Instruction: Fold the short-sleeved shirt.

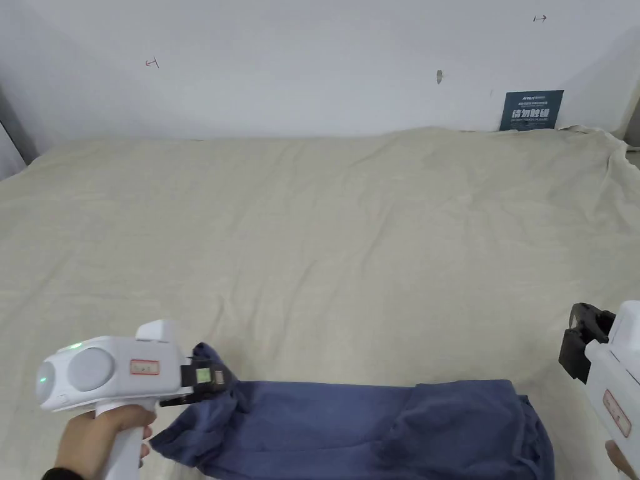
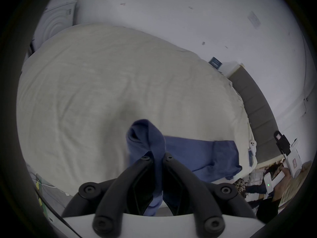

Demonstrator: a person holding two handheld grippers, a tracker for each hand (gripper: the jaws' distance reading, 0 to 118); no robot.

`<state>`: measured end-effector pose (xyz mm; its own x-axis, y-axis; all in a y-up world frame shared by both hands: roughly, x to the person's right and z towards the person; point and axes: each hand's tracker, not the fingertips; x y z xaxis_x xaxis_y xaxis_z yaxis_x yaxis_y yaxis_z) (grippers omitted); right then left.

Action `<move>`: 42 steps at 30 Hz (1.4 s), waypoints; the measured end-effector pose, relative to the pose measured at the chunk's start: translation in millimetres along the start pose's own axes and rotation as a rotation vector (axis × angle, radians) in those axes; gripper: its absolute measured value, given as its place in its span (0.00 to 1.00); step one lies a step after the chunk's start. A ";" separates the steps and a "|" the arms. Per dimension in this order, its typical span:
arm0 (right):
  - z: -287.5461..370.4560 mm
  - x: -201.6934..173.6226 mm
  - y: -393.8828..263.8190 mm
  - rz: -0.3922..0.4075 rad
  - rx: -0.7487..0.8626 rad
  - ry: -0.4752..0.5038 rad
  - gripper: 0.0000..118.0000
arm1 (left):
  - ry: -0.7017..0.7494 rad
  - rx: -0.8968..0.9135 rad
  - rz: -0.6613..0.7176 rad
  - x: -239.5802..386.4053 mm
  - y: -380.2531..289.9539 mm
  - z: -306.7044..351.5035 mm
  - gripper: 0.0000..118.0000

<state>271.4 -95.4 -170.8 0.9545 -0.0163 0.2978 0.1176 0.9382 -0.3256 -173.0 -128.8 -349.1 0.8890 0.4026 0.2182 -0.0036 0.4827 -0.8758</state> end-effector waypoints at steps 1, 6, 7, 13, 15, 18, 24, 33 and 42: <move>1.3 0.7 0.2 0.000 0.000 0.003 0.00 | -0.013 -0.004 -0.010 12.5 -0.5 -5.8 0.05; 9.7 5.3 2.9 0.005 0.013 -0.003 0.00 | -0.056 -0.077 -0.082 56.4 -3.2 -61.2 0.05; 10.8 6.9 3.2 0.003 0.014 -0.004 0.00 | -0.059 -0.095 -0.105 65.6 -5.1 -71.3 0.05; 15.1 15.7 1.7 0.000 0.011 -0.021 0.00 | 0.000 -0.192 -0.159 104.1 -24.3 -142.7 0.05; 15.6 17.9 1.0 0.001 0.008 -0.026 0.00 | 0.019 -0.214 -0.203 114.1 -32.6 -161.4 0.05; 16.4 21.5 0.4 0.000 0.003 -0.030 0.00 | 0.054 -0.246 -0.250 126.3 -41.1 -179.8 0.05; 18.2 26.0 -0.2 0.006 -0.001 -0.040 0.00 | 0.050 -0.254 -0.224 131.8 -41.9 -181.0 0.64; 16.6 25.5 6.1 0.006 -0.004 -0.024 0.00 | -0.009 0.006 -0.279 131.4 -18.4 -89.9 0.83; 18.5 21.3 13.8 0.013 0.011 -0.020 0.00 | 0.107 0.236 -0.268 74.1 -13.1 -45.6 0.47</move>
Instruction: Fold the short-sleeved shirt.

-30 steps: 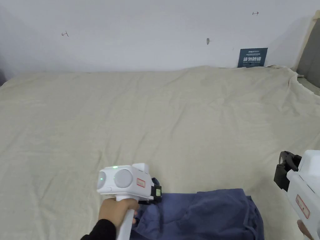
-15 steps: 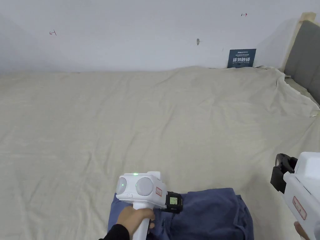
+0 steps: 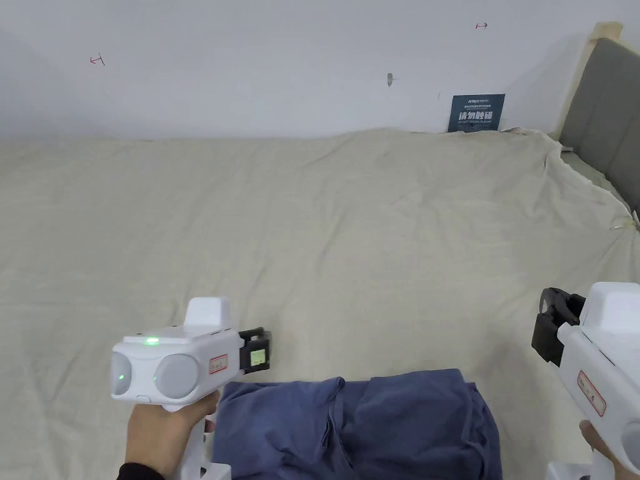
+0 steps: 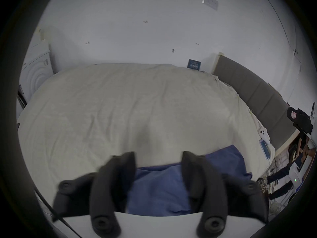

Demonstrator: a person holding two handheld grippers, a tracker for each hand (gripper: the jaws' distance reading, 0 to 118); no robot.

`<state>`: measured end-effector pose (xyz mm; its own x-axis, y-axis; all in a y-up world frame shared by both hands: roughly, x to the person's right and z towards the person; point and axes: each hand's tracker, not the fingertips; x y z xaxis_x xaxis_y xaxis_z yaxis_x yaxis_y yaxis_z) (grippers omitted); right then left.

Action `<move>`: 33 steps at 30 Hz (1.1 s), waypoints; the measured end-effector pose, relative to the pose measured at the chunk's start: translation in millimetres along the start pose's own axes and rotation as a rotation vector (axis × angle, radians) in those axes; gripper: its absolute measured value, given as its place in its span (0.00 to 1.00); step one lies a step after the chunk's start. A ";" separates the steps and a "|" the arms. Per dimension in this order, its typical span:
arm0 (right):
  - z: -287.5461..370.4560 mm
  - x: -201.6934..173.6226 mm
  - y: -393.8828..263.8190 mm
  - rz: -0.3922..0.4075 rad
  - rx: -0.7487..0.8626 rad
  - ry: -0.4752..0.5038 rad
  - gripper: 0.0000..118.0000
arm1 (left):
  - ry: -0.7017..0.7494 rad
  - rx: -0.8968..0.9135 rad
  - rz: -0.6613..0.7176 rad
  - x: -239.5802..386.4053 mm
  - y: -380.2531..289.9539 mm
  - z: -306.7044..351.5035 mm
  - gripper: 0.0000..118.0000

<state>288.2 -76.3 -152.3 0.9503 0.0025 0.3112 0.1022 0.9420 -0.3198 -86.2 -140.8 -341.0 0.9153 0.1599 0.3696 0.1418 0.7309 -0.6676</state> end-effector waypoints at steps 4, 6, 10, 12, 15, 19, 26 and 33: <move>0.0 -0.7 0.5 0.002 -0.001 0.002 0.00 | 0.068 0.051 -0.004 -15.4 -29.2 -15.7 0.00; 0.4 -0.7 0.3 0.001 -0.002 0.002 0.00 | 0.095 0.025 -0.057 -16.2 -45.8 -26.9 0.00; 0.0 0.4 -0.9 0.000 -0.007 0.000 0.00 | 0.046 -0.030 -0.034 -8.6 -74.5 -42.9 0.00; -0.6 1.4 -1.7 -0.002 -0.011 -0.004 0.00 | 0.013 -0.046 -0.014 0.4 -85.1 -49.4 0.00; -0.8 3.5 -3.1 -0.009 -0.014 -0.009 0.00 | -0.012 -0.096 -0.039 19.2 -102.2 -66.6 0.00; 0.2 6.0 -3.5 -0.011 -0.016 -0.015 0.00 | -0.038 -0.141 -0.058 51.3 -115.9 -81.7 0.00; 0.9 14.9 -4.9 -0.016 -0.018 -0.033 0.00 | -0.088 -0.168 -0.147 103.9 -126.2 -92.2 0.00; 1.7 19.0 -5.5 -0.028 -0.019 -0.042 0.00 | -0.207 -0.158 -0.080 109.1 -106.4 -80.8 0.00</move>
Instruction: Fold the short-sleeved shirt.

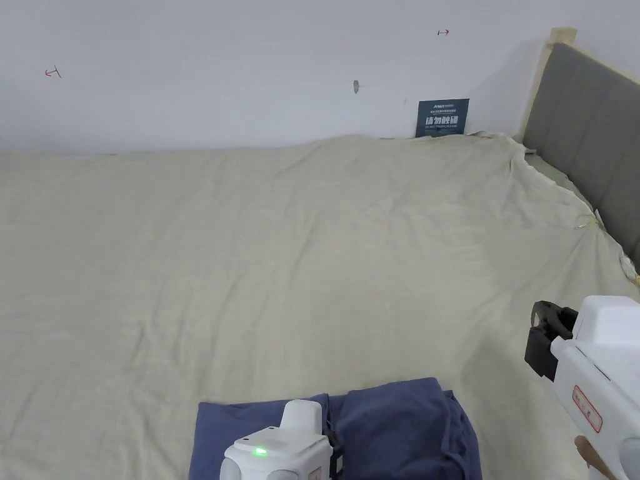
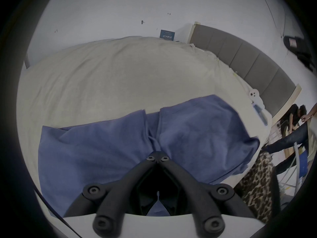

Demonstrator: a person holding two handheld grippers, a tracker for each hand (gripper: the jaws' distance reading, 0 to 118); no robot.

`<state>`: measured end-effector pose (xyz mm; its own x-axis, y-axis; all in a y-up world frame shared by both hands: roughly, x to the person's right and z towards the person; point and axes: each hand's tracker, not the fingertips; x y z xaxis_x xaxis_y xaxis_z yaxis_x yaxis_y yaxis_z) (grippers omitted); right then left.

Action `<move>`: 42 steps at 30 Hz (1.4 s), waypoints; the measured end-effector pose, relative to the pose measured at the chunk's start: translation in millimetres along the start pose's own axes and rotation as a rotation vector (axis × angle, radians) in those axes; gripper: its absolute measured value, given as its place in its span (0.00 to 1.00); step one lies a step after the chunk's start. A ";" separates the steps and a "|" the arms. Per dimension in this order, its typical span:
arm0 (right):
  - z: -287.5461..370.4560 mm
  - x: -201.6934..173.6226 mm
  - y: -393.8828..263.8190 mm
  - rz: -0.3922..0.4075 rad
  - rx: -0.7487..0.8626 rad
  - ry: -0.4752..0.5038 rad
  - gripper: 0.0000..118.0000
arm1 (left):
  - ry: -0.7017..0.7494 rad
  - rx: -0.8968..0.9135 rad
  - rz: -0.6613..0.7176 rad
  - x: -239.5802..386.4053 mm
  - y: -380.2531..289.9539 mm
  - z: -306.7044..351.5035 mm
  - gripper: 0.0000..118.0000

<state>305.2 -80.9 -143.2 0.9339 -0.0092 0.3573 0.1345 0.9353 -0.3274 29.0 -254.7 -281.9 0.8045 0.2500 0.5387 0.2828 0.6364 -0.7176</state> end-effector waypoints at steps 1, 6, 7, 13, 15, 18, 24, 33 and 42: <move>0.6 -0.1 0.1 0.000 0.001 0.001 0.00 | -0.021 0.022 0.016 -3.9 4.5 7.4 0.00; 1.6 -2.1 2.4 0.005 0.004 0.003 0.00 | -0.121 0.093 0.098 -42.3 32.7 52.9 0.00; 1.7 -2.9 2.9 0.007 0.006 0.003 0.00 | -0.118 0.110 0.118 -52.3 39.1 63.6 0.00; -0.5 -6.7 4.6 0.009 0.007 0.010 0.00 | -0.132 0.121 0.222 -130.6 53.0 102.3 0.04; -2.2 -7.9 5.1 0.007 0.001 0.019 0.00 | -0.122 0.080 0.246 -154.2 51.1 104.4 0.13; -3.8 -11.5 5.7 0.004 -0.002 0.022 0.00 | -0.137 0.017 0.308 -183.1 41.7 101.3 0.65; -6.3 -15.4 4.7 0.007 -0.017 0.020 0.00 | -0.114 -0.089 0.395 -210.0 15.9 74.5 0.87; -6.5 -12.9 0.5 0.015 -0.039 -0.004 0.00 | -0.146 -0.129 0.384 -212.4 -5.2 47.0 0.82; -8.2 -12.0 0.1 -0.004 -0.039 -0.002 0.00 | -0.160 -0.132 0.371 -200.4 -2.1 35.0 0.13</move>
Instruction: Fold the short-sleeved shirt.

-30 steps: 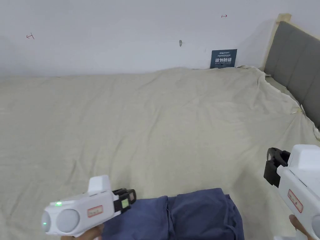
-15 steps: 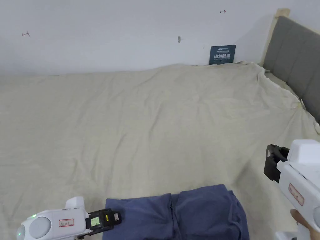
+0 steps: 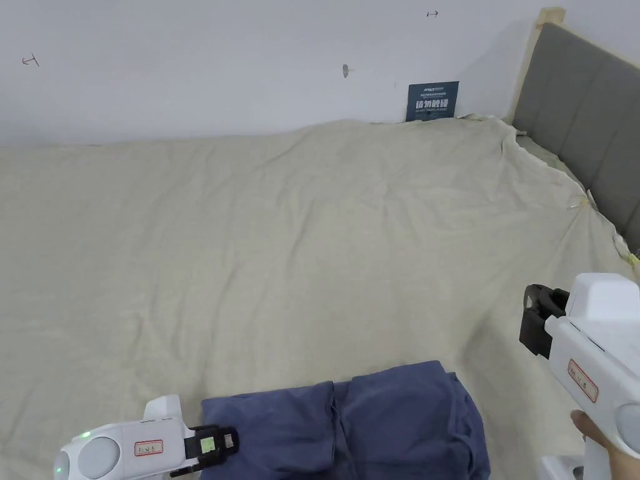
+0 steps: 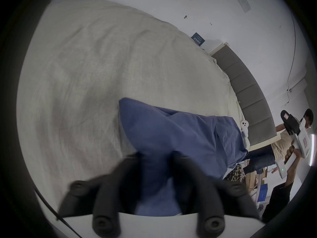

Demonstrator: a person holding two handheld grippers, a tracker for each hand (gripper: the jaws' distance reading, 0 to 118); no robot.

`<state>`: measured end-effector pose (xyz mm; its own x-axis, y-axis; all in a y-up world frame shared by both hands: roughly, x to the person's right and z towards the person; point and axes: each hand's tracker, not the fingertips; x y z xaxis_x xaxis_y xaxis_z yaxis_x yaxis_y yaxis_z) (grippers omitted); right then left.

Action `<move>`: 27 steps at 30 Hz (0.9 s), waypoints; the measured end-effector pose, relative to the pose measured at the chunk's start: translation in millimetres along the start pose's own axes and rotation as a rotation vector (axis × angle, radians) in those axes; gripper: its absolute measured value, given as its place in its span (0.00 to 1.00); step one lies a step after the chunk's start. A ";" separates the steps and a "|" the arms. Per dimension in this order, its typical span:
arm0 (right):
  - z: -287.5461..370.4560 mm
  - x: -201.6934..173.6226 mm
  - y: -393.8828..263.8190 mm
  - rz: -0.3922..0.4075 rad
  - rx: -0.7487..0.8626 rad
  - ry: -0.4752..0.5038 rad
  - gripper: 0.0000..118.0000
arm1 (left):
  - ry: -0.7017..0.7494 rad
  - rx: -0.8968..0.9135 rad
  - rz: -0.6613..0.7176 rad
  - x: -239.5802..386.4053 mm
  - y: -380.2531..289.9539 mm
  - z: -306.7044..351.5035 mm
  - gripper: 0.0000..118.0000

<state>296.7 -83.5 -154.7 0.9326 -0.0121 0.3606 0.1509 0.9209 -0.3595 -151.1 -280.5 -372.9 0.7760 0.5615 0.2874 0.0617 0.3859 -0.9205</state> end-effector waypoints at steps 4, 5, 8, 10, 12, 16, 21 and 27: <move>-1.2 -1.9 3.2 -0.003 0.008 0.008 0.00 | 0.053 0.039 -0.048 17.4 -6.5 8.9 0.11; -1.9 -2.1 4.8 -0.002 0.009 0.010 0.00 | 0.061 0.040 -0.038 19.7 -5.2 11.9 0.10; -0.5 -5.6 8.4 -0.012 0.017 0.018 0.00 | 0.046 0.058 -0.016 19.4 -3.8 29.0 0.09; -0.9 -6.7 10.3 -0.011 0.020 0.026 0.00 | 0.066 0.064 -0.016 16.4 -0.2 44.4 0.09; -3.4 -5.0 9.2 -0.007 0.024 0.032 0.00 | 0.113 0.089 -0.021 6.9 1.4 65.9 0.09; -4.2 -10.6 10.1 -0.005 0.023 0.057 0.00 | 0.201 0.117 0.020 -13.8 3.9 108.6 0.09; -4.7 -17.0 10.6 -0.004 0.029 0.080 0.00 | 0.257 0.120 -0.018 2.5 10.6 153.2 0.09; -5.1 -20.9 8.8 -0.008 0.024 0.101 0.00 | 0.286 0.073 -0.097 76.4 25.4 146.9 0.09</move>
<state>280.3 -77.2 -169.8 0.9600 -0.0575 0.2741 0.1514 0.9298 -0.3355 -182.4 -120.3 -335.5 0.9145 0.2948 0.2769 0.1066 0.4847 -0.8681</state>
